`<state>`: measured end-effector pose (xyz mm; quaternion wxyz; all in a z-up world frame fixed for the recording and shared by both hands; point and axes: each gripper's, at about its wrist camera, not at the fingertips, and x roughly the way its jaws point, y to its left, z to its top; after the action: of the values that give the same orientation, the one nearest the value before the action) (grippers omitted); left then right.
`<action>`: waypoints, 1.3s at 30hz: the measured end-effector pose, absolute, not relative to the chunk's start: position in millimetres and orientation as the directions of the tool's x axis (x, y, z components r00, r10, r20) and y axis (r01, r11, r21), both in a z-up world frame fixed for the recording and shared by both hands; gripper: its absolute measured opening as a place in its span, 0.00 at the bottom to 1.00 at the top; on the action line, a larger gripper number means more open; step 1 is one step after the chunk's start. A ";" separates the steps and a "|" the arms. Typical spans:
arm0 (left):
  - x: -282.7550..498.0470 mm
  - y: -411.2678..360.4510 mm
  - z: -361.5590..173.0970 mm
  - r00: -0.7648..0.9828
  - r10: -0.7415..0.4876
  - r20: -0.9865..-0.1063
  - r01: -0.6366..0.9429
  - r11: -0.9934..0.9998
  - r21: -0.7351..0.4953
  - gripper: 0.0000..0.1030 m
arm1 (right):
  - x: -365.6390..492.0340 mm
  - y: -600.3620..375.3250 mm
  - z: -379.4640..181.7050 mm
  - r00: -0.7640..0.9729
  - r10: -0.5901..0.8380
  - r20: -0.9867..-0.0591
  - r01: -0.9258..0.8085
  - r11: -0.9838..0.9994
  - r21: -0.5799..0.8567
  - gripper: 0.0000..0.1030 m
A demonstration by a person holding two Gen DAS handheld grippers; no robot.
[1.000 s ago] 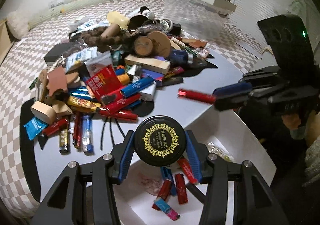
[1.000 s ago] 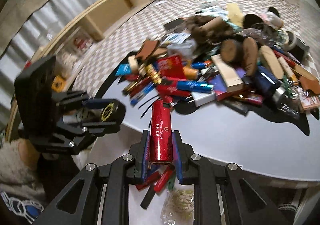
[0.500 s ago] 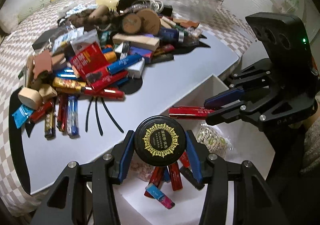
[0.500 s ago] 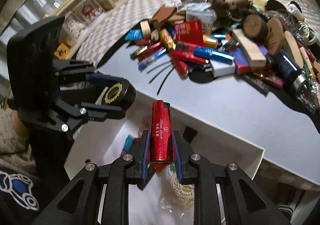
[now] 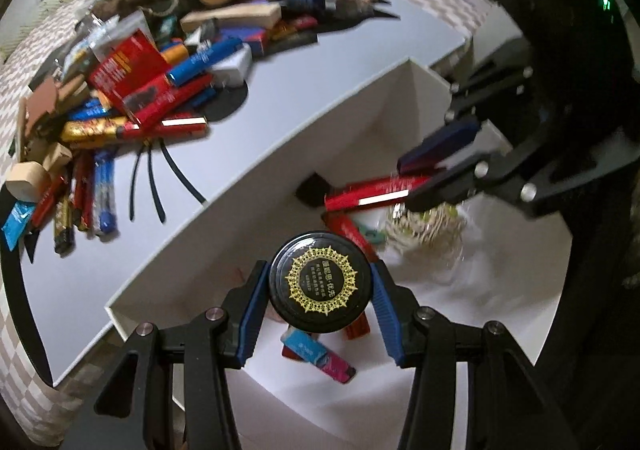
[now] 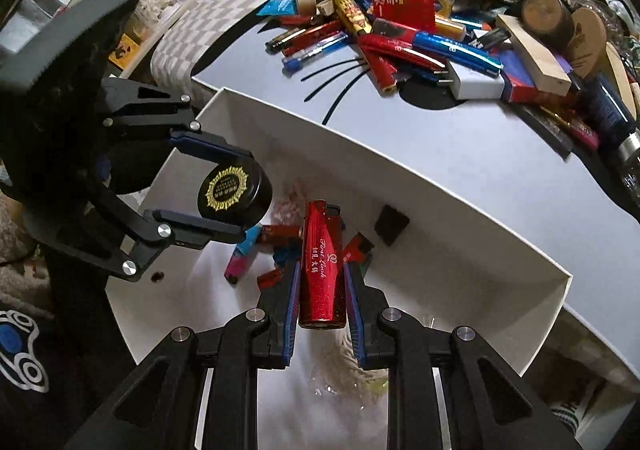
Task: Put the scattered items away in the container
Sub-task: 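Carry the black tin and red lighter into the white box with both tools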
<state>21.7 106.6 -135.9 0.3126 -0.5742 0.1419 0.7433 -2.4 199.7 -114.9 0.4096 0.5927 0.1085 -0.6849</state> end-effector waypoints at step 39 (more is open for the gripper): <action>36.1 97.8 -172.7 0.005 0.228 -0.974 -0.640 -0.748 -0.178 0.48 | 9.4 192.7 -154.8 0.136 -0.321 -0.937 0.705 -0.633 0.320 0.22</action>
<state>36.1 97.8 -172.7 0.3160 -0.6345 0.1622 0.6865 9.4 192.7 -154.8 0.4011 0.6382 0.1502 -0.6397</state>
